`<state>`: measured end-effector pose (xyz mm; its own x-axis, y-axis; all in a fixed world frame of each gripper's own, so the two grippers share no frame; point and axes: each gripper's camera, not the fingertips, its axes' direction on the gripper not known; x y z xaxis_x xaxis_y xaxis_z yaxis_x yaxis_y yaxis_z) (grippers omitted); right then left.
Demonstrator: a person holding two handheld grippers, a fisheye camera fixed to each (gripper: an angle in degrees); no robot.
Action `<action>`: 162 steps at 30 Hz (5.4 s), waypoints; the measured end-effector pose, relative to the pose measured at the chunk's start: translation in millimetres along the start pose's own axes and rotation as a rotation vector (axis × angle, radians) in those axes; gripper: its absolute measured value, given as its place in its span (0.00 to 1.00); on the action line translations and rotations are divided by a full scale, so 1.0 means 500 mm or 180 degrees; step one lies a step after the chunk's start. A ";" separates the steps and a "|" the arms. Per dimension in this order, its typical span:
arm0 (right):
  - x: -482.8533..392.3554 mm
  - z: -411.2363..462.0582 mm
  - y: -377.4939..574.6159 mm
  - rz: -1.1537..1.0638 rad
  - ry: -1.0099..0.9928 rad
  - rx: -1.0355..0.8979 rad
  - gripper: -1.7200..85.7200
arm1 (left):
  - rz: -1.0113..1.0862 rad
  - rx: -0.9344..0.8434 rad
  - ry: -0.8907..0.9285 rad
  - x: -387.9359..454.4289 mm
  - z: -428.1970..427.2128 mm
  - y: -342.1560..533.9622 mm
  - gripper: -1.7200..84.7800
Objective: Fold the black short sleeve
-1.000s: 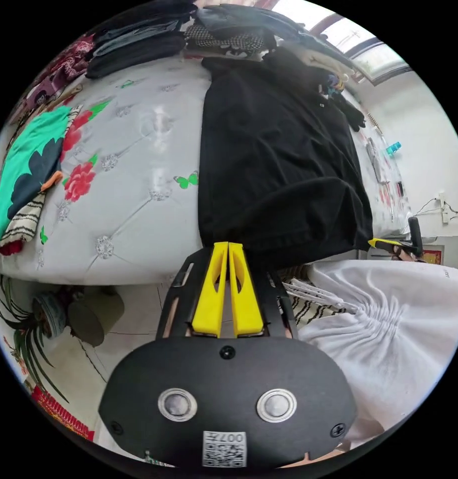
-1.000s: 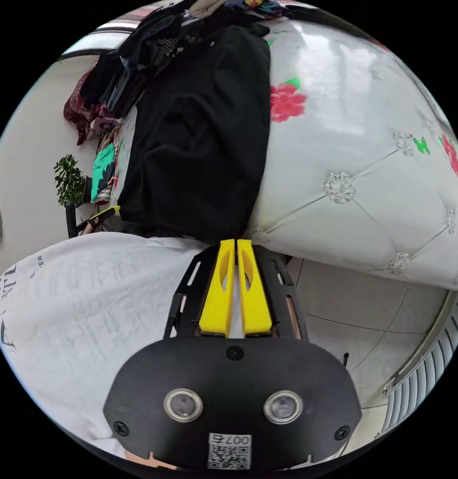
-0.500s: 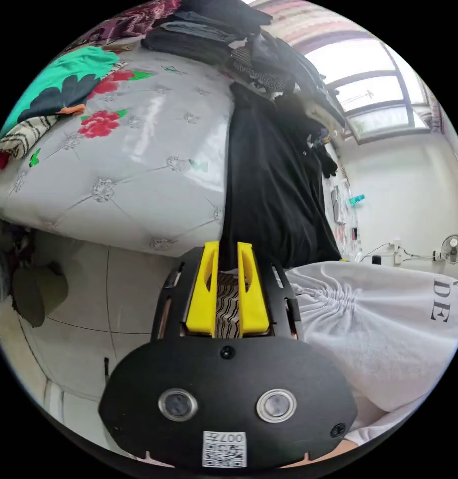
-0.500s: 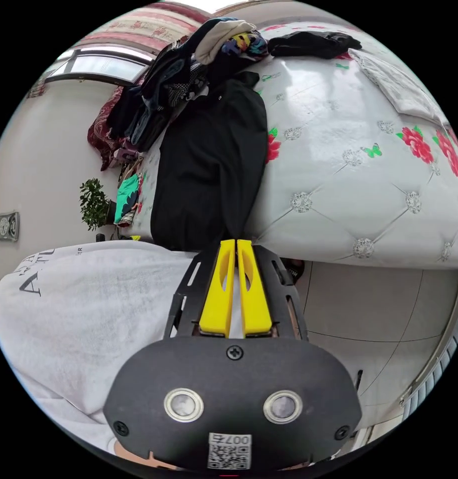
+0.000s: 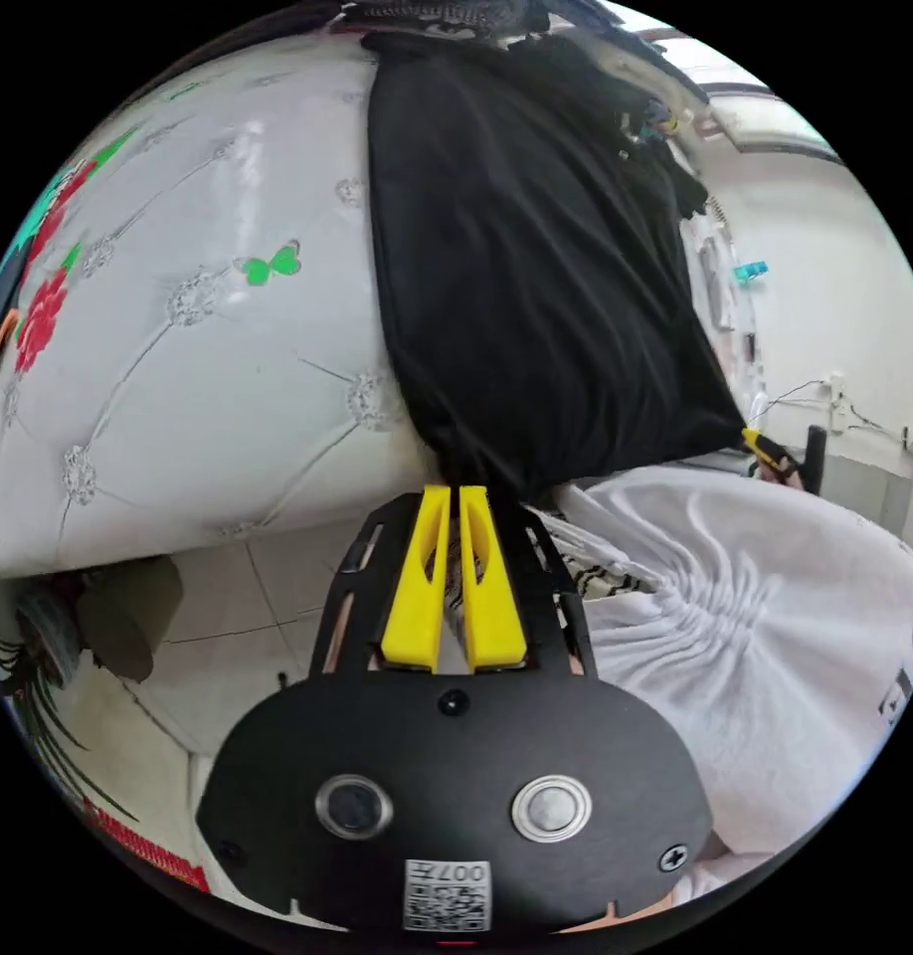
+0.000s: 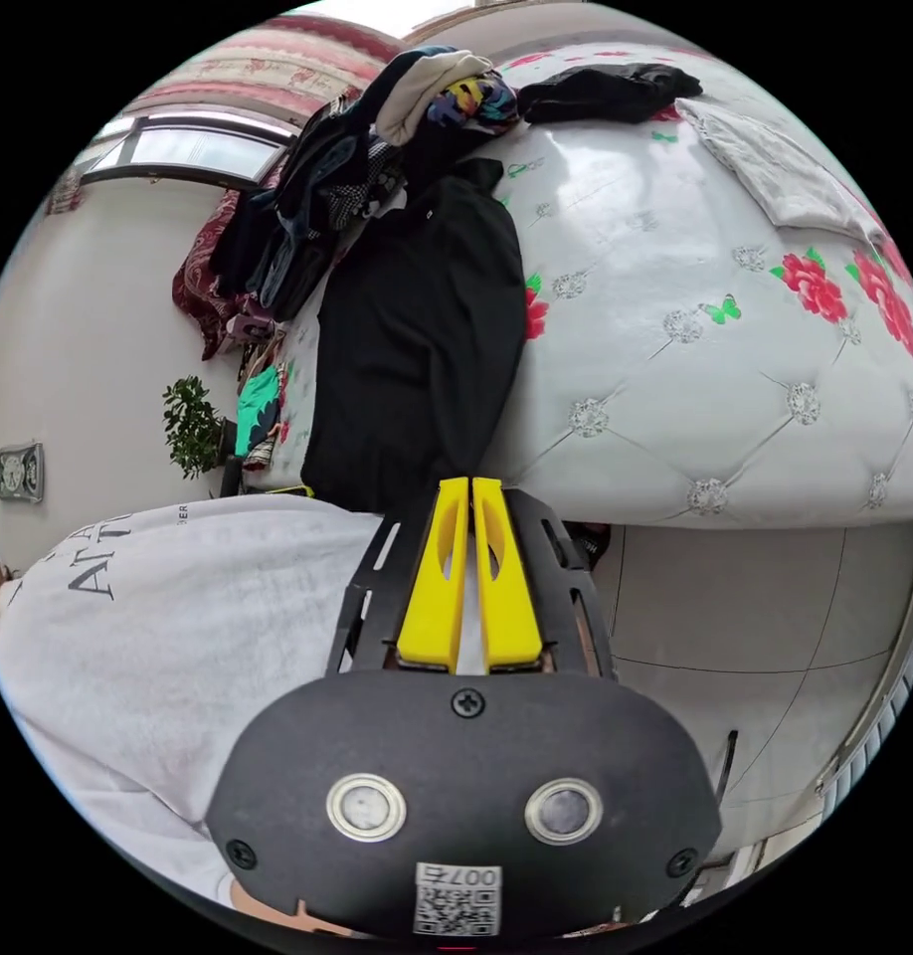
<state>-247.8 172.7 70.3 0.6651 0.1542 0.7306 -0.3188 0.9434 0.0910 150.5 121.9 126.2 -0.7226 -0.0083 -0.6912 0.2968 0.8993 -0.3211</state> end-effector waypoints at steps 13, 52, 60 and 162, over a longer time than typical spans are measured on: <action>-0.256 -0.373 -0.397 -0.0848 -0.0761 0.1638 0.02 | 0.0574 0.2317 0.1247 0.062 -0.588 -0.236 0.01; -0.061 -0.048 -0.108 -0.0504 -0.0715 0.0131 0.02 | -0.0309 0.1439 0.1131 -0.112 -0.236 0.091 0.02; -0.067 0.016 -0.312 0.0143 -0.0199 0.0663 0.03 | -0.0682 0.1544 0.0588 -0.134 -0.247 -0.189 0.10; -0.367 0.519 -0.667 -0.1071 -0.0052 -0.0232 0.07 | 0.1244 0.0455 -0.0311 0.073 0.171 -0.266 0.01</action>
<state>-438.8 -246.7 81.3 0.7136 -0.1733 0.6788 -0.0340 0.9592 0.2806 137.9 -35.5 88.5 -0.4780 0.2734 -0.8347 0.6252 0.7734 -0.1047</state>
